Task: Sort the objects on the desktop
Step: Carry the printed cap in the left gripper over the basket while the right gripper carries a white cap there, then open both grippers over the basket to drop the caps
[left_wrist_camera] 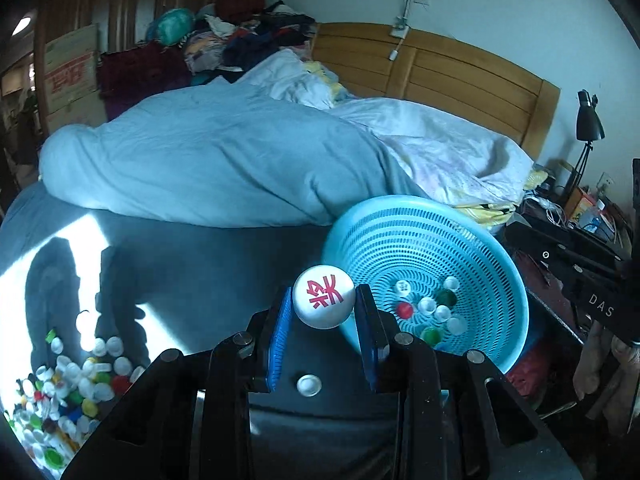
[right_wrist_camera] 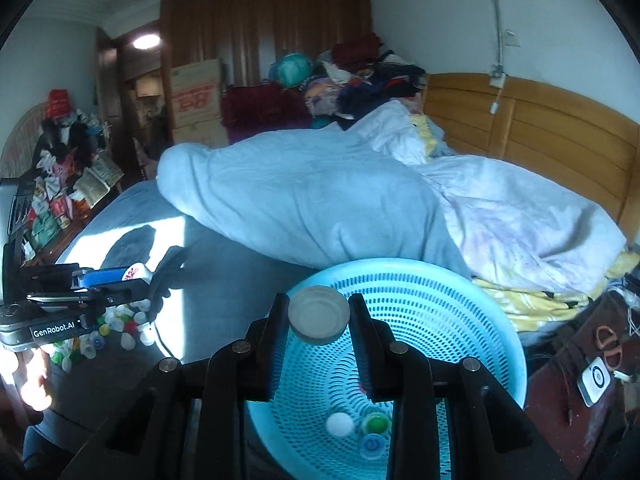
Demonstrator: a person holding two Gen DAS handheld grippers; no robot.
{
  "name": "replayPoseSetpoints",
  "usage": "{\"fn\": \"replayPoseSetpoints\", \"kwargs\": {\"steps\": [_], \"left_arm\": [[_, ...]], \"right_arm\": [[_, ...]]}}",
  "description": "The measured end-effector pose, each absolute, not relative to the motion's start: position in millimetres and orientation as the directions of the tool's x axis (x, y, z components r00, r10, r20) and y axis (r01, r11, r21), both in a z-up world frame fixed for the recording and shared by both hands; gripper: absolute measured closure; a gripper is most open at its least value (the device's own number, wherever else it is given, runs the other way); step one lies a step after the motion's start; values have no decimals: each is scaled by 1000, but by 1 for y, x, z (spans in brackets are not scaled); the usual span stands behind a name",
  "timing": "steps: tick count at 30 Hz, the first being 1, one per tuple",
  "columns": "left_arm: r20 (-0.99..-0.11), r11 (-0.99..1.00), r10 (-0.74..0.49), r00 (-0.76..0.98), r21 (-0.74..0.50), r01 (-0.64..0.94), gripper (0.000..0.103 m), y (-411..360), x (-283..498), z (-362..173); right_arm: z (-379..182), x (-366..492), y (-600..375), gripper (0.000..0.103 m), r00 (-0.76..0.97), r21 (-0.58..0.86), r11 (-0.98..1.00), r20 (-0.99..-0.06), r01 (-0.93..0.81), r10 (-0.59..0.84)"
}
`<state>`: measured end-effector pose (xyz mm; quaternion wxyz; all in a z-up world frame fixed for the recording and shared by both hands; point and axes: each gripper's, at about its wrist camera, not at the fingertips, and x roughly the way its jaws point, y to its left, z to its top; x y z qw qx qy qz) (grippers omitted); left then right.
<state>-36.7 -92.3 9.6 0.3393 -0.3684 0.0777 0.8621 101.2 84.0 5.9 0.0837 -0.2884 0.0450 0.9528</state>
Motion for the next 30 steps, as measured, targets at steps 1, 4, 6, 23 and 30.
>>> {"fn": "replayPoseSetpoints", "kwargs": {"steps": [1, 4, 6, 23, 30], "left_arm": [[-697, -743, 535, -477, -118, -659, 76, -78, -36, 9], [-726, -705, 548, -416, -134, -696, 76, -43, -34, 4], [-733, -690, 555, -394, -140, -710, 76, -28, -30, 2], [-737, -685, 546, -397, -121, -718, 76, 0, -31, -7], [-721, -709, 537, -438, -106, -697, 64, -5, -31, -7]], "right_arm": [[5, 103, 91, 71, -817, 52, -979, -560, -197, 135], [0, 107, 102, 71, -811, 73, -974, -568, -216, 137], [-2, 111, 111, 71, -810, 83, -971, -571, -223, 137], [-23, 121, 140, 70, -799, 114, -963, -586, -244, 133], [-23, 125, 142, 53, -803, 113, -959, -577, -259, 148]]}}
